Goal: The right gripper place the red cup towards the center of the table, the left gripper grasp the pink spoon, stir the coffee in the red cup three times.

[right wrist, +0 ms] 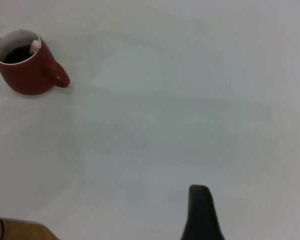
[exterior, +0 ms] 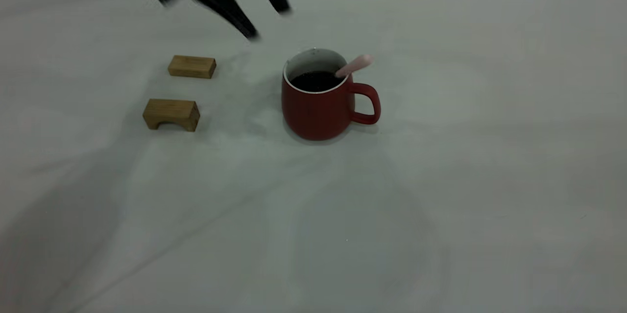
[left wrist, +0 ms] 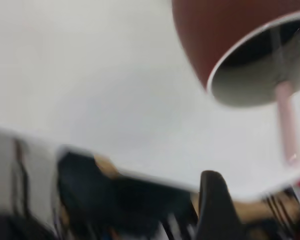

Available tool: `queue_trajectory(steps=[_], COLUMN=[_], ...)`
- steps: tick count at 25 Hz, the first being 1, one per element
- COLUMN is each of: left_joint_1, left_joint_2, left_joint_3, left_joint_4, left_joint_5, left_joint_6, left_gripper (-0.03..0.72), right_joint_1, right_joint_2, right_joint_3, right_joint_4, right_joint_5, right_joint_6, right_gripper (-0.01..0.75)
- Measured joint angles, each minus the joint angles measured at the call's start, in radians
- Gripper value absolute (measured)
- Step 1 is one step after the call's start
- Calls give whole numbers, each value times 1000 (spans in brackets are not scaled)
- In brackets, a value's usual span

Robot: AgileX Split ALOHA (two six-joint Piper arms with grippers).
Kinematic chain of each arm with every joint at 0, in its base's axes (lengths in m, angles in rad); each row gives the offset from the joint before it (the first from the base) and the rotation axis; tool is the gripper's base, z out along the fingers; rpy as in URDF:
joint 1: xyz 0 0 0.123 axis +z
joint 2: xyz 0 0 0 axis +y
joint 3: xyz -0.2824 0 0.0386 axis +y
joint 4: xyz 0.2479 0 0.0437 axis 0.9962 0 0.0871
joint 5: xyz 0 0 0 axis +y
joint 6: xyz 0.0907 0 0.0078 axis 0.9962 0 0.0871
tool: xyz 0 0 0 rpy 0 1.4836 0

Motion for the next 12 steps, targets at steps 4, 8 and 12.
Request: queue_trajectory(steps=[4,8,12], left_joint_1=[0,0,0], left_joint_2=[-104,-235,-397], left_joint_3=[-73,-88,-13], left_joint_4=[230,411,439], left_joint_5=[0,0,0], left_joint_6=[55,400,670], left_gripper=[514,515,515], right_joint_1=[0,0,0], right_joint_2=[0,0,-1], right_joint_3=[0,0,0], right_joint_4=[0,0,0], right_joint_5=[0,0,0], right_joint_6=[0,0,0], right_gripper=[585,585,585])
